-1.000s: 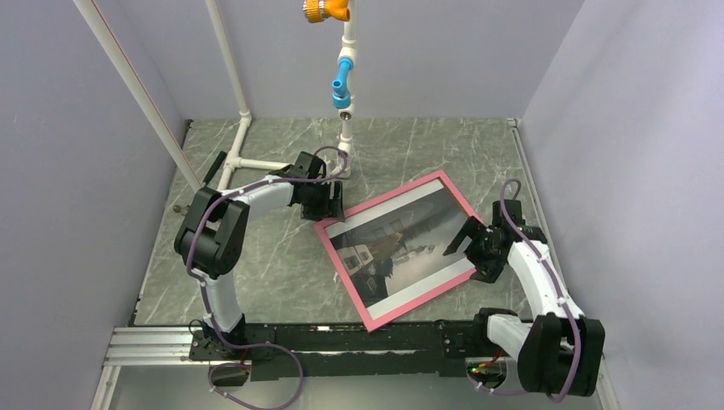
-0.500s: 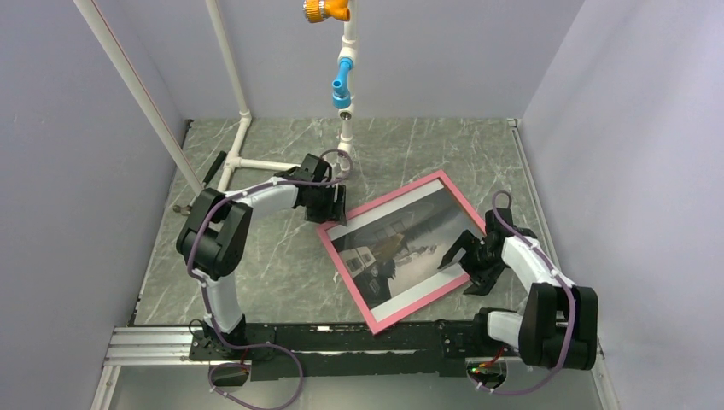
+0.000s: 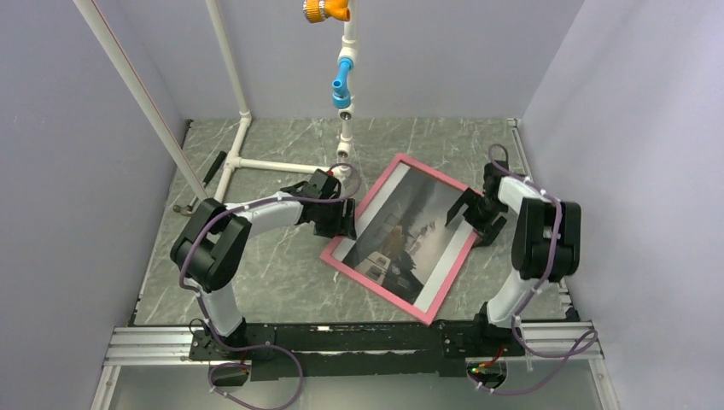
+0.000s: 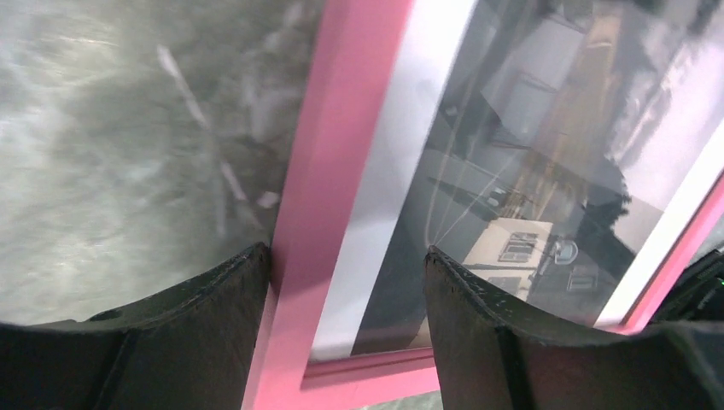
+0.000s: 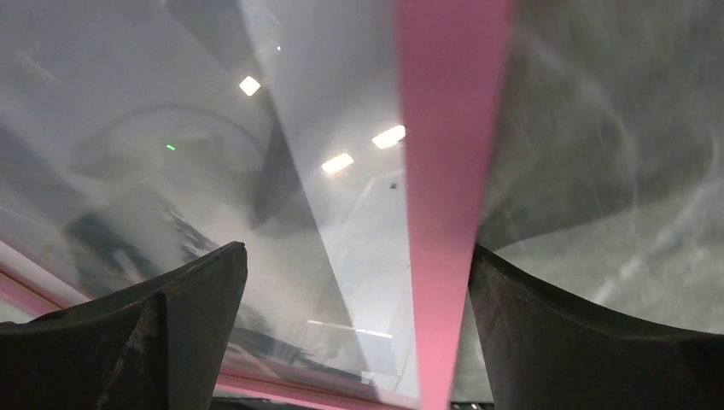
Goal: Put the photo into the frame
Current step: Adjust the photo frame at the center of the board.
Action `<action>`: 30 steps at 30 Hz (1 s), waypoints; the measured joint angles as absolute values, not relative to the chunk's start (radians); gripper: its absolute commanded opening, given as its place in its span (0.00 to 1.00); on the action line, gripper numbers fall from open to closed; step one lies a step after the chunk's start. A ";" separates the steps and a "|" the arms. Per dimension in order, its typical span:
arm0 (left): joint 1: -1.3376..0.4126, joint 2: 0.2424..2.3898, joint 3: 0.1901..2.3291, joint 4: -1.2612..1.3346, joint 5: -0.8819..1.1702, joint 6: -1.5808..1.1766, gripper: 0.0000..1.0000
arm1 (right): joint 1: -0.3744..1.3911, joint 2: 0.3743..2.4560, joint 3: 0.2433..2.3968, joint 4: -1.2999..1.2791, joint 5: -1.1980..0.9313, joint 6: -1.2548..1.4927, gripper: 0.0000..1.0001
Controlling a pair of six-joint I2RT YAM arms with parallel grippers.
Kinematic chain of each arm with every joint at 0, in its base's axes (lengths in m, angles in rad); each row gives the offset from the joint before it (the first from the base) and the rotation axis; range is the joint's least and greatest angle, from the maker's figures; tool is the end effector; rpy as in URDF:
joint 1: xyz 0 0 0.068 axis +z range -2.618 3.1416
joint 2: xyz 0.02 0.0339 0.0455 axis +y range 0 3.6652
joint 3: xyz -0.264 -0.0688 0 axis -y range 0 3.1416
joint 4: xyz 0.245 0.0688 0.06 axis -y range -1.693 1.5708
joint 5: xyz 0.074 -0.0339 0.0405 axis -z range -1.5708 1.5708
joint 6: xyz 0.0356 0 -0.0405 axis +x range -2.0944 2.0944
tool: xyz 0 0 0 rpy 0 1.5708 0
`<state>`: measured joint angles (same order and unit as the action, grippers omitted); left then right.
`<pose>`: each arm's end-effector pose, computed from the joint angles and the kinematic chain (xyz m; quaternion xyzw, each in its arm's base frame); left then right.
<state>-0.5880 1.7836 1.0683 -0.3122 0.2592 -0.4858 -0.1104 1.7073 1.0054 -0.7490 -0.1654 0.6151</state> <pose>0.2912 -0.2051 0.1634 0.0834 0.9522 -0.2431 0.1650 0.2937 -0.0267 0.1543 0.3484 0.9318 0.0948 0.0372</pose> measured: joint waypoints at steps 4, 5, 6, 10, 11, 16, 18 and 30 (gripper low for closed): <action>-0.645 1.796 1.083 -0.323 0.260 -0.530 0.70 | -0.112 1.860 1.203 -0.747 -0.182 0.600 1.00; -0.662 1.806 1.099 -0.341 0.262 -0.543 0.70 | -0.113 1.892 1.249 -0.738 -0.186 0.593 1.00; -0.673 1.815 1.113 -0.353 0.264 -0.549 0.70 | -0.114 1.920 1.291 -0.722 -0.191 0.587 1.00; -0.723 1.877 1.197 -0.404 0.285 -0.581 0.70 | -0.113 2.023 1.446 -0.673 -0.205 0.549 1.00; -0.739 1.898 1.224 -0.416 0.298 -0.590 0.70 | -0.112 2.046 1.480 -0.659 -0.203 0.538 1.00; -0.809 1.961 1.304 -0.451 0.354 -0.627 0.71 | -0.096 2.115 1.583 -0.624 -0.180 0.487 1.00; -0.834 1.983 1.327 -0.455 0.387 -0.649 0.71 | -0.082 2.137 1.618 -0.623 -0.161 0.471 1.00; -0.964 2.091 1.444 -0.383 0.534 -0.695 0.94 | -0.042 2.173 1.722 -0.690 0.029 0.400 1.00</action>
<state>-0.9638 2.0911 1.4437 -0.3832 0.5343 -0.6952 -0.0418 2.1735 1.7222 -0.6903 0.0288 0.4000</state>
